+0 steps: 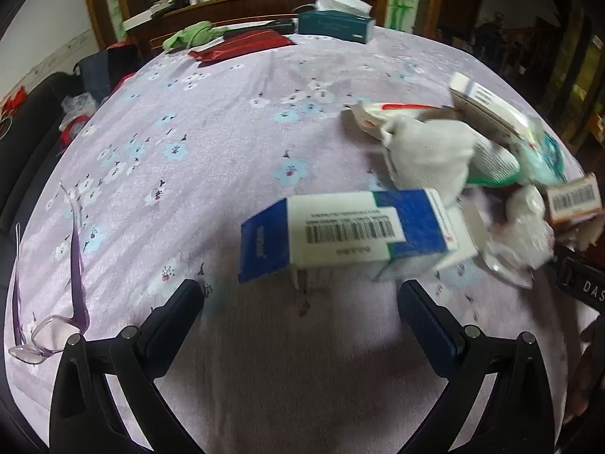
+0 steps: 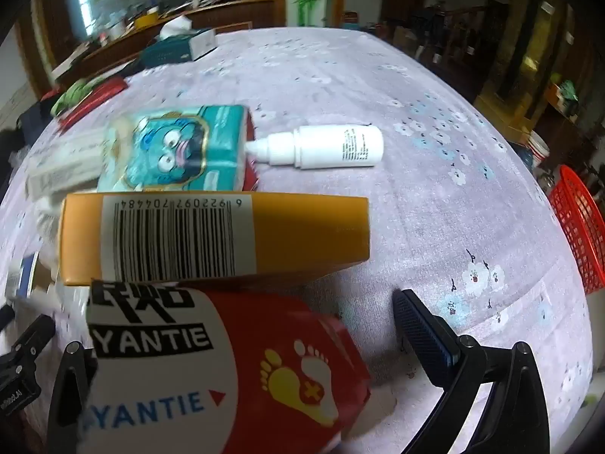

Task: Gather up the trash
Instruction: 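Move right gripper to red YANTIE box while left gripper approaches blue-white medicine box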

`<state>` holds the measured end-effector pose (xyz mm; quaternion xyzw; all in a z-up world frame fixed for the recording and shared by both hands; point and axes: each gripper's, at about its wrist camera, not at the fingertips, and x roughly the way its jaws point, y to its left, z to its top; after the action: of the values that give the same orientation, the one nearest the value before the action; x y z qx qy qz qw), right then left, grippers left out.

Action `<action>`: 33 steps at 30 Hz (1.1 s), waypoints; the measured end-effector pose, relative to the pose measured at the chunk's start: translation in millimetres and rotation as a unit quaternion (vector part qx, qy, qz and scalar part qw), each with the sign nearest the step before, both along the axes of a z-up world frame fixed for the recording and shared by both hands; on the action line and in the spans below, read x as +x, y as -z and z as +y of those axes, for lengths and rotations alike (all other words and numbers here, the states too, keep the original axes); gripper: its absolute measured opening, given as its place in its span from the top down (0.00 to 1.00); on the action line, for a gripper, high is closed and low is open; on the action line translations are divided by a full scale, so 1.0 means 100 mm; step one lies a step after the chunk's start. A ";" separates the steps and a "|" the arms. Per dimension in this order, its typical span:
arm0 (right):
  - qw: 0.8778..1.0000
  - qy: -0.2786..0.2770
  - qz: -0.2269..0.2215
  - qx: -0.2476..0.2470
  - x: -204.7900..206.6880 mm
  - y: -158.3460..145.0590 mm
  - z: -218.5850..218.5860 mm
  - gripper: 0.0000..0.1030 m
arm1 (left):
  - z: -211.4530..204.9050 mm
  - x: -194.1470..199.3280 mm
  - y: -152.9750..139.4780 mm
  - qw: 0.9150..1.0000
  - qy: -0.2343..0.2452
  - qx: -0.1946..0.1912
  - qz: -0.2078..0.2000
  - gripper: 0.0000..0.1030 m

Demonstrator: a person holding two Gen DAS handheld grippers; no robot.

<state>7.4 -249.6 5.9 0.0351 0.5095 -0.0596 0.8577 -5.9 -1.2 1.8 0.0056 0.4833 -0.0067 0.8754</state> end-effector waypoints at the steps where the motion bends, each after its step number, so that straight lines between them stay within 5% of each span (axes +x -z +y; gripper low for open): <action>1: 1.000 -0.009 0.013 -0.001 -0.05 -0.04 -0.06 0.01 | 0.01 -0.04 -0.03 1.000 0.004 0.000 -0.002 0.00; 9: 0.998 -0.044 -0.027 0.035 -0.67 -0.73 -0.27 0.03 | -0.15 -0.60 -0.57 0.997 0.061 -0.025 -0.038 0.00; 17: 0.989 -0.098 -0.099 0.045 -1.12 -1.25 -0.39 0.03 | -0.35 -1.09 -1.10 0.995 0.033 -0.059 -0.073 0.00; 25: 0.986 -0.129 -0.071 0.080 -1.05 -1.05 -0.48 0.05 | -0.61 -1.11 -1.10 0.994 0.036 -0.058 -0.084 0.00; 33: 0.981 -0.161 -0.050 0.100 -1.07 -0.90 -0.35 0.07 | -0.37 -1.04 -1.15 0.996 0.041 -0.035 -0.077 0.00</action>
<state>-99.7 -284.2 96.0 0.0411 0.4681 0.1325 0.8727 -110.0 -38.0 116.7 -0.0045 0.4133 -0.0592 0.9086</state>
